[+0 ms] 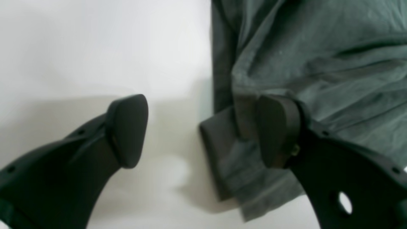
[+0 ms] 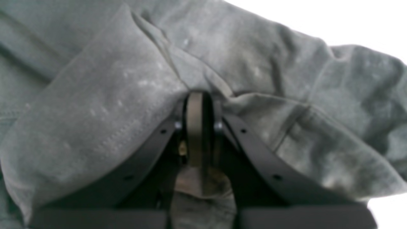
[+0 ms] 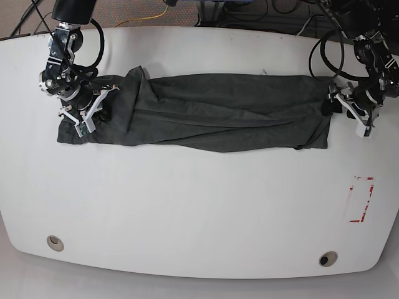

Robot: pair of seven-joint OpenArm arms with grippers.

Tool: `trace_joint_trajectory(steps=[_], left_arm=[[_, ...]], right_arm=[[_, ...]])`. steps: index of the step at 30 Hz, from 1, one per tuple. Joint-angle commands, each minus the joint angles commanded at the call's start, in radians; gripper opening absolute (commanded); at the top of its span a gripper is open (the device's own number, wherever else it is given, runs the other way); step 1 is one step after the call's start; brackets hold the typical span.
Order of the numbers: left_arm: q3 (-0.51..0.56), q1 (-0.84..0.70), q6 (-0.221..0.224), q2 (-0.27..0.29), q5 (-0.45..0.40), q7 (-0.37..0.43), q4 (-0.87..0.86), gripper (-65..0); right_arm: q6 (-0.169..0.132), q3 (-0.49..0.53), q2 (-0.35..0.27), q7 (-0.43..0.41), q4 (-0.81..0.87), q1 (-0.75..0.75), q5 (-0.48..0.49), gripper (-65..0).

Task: Layout the t-shirt on the table in an organized manner, then fold the t-shirt properly
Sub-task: 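Release the left gripper and move it inward along the strip, then grasp the strip with the left gripper and push it toward the right gripper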

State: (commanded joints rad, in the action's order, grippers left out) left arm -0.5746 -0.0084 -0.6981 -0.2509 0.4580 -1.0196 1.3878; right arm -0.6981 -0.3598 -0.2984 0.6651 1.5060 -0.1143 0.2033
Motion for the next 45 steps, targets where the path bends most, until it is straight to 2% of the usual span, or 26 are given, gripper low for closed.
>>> trace_joint_trajectory(steps=[6, 9, 11, 13, 16, 21, 24, 28, 31, 38, 45], left_arm=[[0.135, -0.028, 0.0, 0.002, 0.005, 0.071, -0.023, -15.1], [0.155, -0.035, 0.0, 0.012, 0.006, 0.078, -0.023, -15.3], [0.157, -0.041, 0.0, 0.041, 0.005, 0.078, -0.021, -16.4], [0.157, -0.041, 0.0, 0.054, 0.003, 0.078, -0.021, -21.1], [0.157, -0.041, 0.0, 0.055, 0.0, 0.078, -0.025, -32.9], [0.157, -0.041, 0.0, 0.057, 0.0, 0.078, -0.023, -48.3], [0.157, -0.041, 0.0, 0.054, 0.0, 0.078, -0.021, -53.2], [0.15, -0.041, 0.0, 0.052, 0.0, 0.075, 0.014, -54.2], [0.149, -0.043, 0.0, 0.052, 0.0, 0.04, 0.083, -54.2], [0.153, -0.068, 0.0, 0.063, 0.005, -0.124, 0.318, -54.2], [0.157, -0.057, 0.0, 0.149, 0.006, -0.27, 0.476, -54.2]], right_arm=[[0.0, 0.0, 0.002, 0.0, 0.0, 0.0, 0.003, -61.0], [0.0, 0.0, 0.002, 0.002, 0.0, 0.0, 0.003, -61.0], [0.0, 0.0, 0.002, 0.002, 0.0, 0.0, 0.003, -61.0], [0.0, 0.0, 0.002, 0.002, 0.0, 0.0, 0.003, -61.0], [0.0, -0.003, 0.002, 0.002, 0.0, 0.002, 0.003, -61.0], [0.0, -0.003, 0.002, 0.002, 0.0, 0.002, 0.003, -61.0], [0.0, -0.003, 0.002, 0.002, 0.0, 0.002, 0.003, -61.0], [0.0, -0.003, 0.002, 0.002, 0.0, 0.002, 0.003, -61.0], [0.0, -0.003, 0.002, 0.002, 0.0, 0.002, 0.003, -61.0], [0.0, 0.0, 0.002, 0.002, 0.0, 0.002, 0.003, -61.0], [0.0, 0.0, 0.002, 0.002, 0.0, 0.002, 0.003, -61.0]])
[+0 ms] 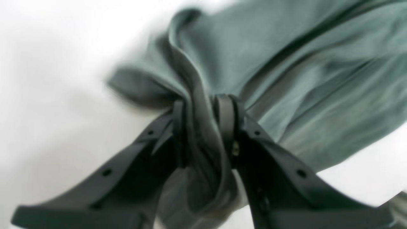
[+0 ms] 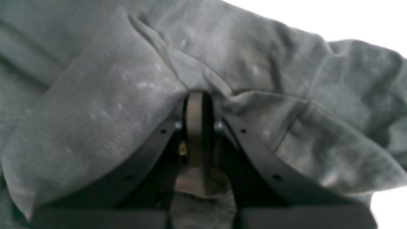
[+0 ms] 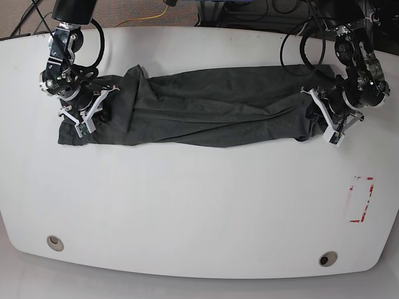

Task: Layout the t-shirt on the table in an organized manner, then fold the t-shirt properly
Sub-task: 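Grasp the strip with the left gripper and push it toward the right gripper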

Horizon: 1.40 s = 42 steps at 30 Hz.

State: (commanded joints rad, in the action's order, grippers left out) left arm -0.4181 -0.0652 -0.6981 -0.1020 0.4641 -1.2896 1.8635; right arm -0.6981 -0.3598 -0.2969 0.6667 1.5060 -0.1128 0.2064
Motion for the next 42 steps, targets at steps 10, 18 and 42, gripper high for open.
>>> trace_joint_trajectory(steps=[10, 18, 42], left_arm=[[0.091, 0.064, 0.0, 0.117, -0.006, -0.071, 0.008, -54.0], [0.058, 0.058, 0.0, 0.032, 0.0, -0.071, 0.008, -34.7], [-0.081, 0.009, 0.0, -0.186, 0.0, -0.068, 0.008, -20.1]], right_arm=[[0.0, 0.0, 0.002, 0.0, 0.0, -0.002, 0.0, -61.0], [0.0, 0.002, 0.002, 0.0, 0.0, -0.003, 0.0, -61.0], [0.0, 0.002, 0.003, 0.0, 0.0, -0.002, 0.002, -61.0]])
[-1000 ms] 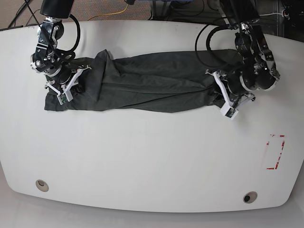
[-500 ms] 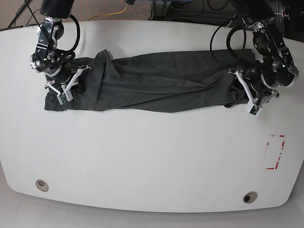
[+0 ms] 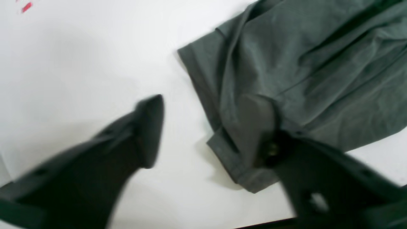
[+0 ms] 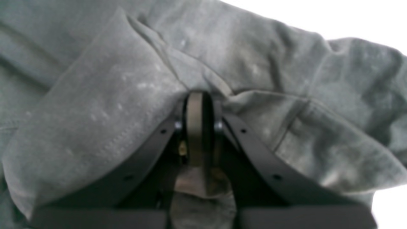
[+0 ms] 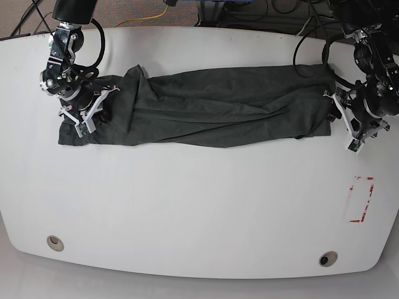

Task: Layout the t-shirt on the table in an organized manner, then fold the t-shirt properly
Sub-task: 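Grasp the strip with the left gripper and push it toward the right gripper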

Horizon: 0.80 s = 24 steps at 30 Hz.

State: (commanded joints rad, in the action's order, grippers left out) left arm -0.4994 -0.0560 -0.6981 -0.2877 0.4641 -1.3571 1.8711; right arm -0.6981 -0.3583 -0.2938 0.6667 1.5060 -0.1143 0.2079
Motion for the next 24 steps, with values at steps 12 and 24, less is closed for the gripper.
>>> trace_joint_trajectory(steps=[12, 24], left_arm=[[-0.133, -0.051, 0.0, 0.021, 0.068, 0.002, -0.103, -14.0], [-0.16, -0.072, 0.0, 0.023, 0.132, 0.118, -0.334, -14.3]], right_arm=[[0.0, 0.002, 0.012, 0.0, 0.0, 0.0, 0.0, -61.0], [0.0, 0.003, 0.025, 0.0, 0.0, 0.0, -0.003, -61.0]])
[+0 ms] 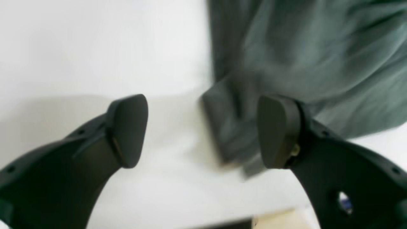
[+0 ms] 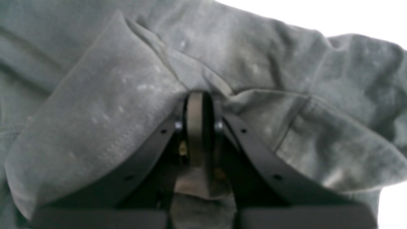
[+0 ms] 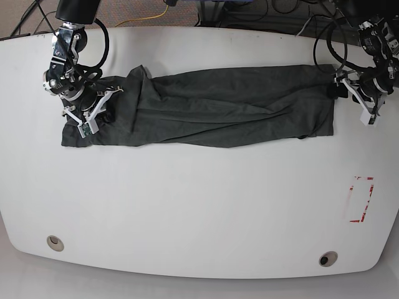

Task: Layout the t-shirt on the table in an organized manner, then fold the t-shirt properly
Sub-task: 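Grasp the strip with the left gripper and push it toward the right gripper, then grasp the strip end with the left gripper and fold it toward the right gripper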

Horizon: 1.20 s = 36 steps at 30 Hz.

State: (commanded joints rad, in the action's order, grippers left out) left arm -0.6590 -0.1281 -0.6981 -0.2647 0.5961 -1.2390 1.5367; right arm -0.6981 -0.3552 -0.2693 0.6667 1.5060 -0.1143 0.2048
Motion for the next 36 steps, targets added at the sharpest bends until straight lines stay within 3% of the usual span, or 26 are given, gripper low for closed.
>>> trace_joint_trajectory(steps=[8, 15, 21, 26, 30, 36], left_arm=[[0.089, 0.002, 0.0, 0.003, 0.0, 0.008, -0.026, -14.4], [0.112, 0.003, 0.0, 0.063, -0.005, 0.015, -0.026, -14.4], [0.152, 0.002, 0.0, 0.078, -0.005, 0.015, -0.026, -15.1], [0.183, 0.0, 0.0, 0.078, -0.005, 0.017, -0.026, -28.3], [0.195, 0.003, 0.0, 0.08, -0.005, 0.017, -0.026, -46.1], [0.195, 0.003, 0.0, 0.08, -0.005, 0.018, -0.023, -64.3]], right_arm=[[0.0, 0.0, 0.0, 0.0, 0.0, 0.0, -0.002, -61.0], [0.0, 0.0, -0.003, 0.0, 0.0, 0.0, 0.002, -61.0], [0.0, 0.0, -0.003, 0.0, 0.0, 0.002, 0.002, -61.0], [0.0, 0.0, -0.002, 0.0, 0.0, 0.002, 0.002, -61.0], [0.0, 0.0, -0.002, 0.0, 0.0, 0.002, 0.002, -61.0], [0.0, 0.0, -0.002, 0.0, 0.0, 0.002, 0.002, -61.0]])
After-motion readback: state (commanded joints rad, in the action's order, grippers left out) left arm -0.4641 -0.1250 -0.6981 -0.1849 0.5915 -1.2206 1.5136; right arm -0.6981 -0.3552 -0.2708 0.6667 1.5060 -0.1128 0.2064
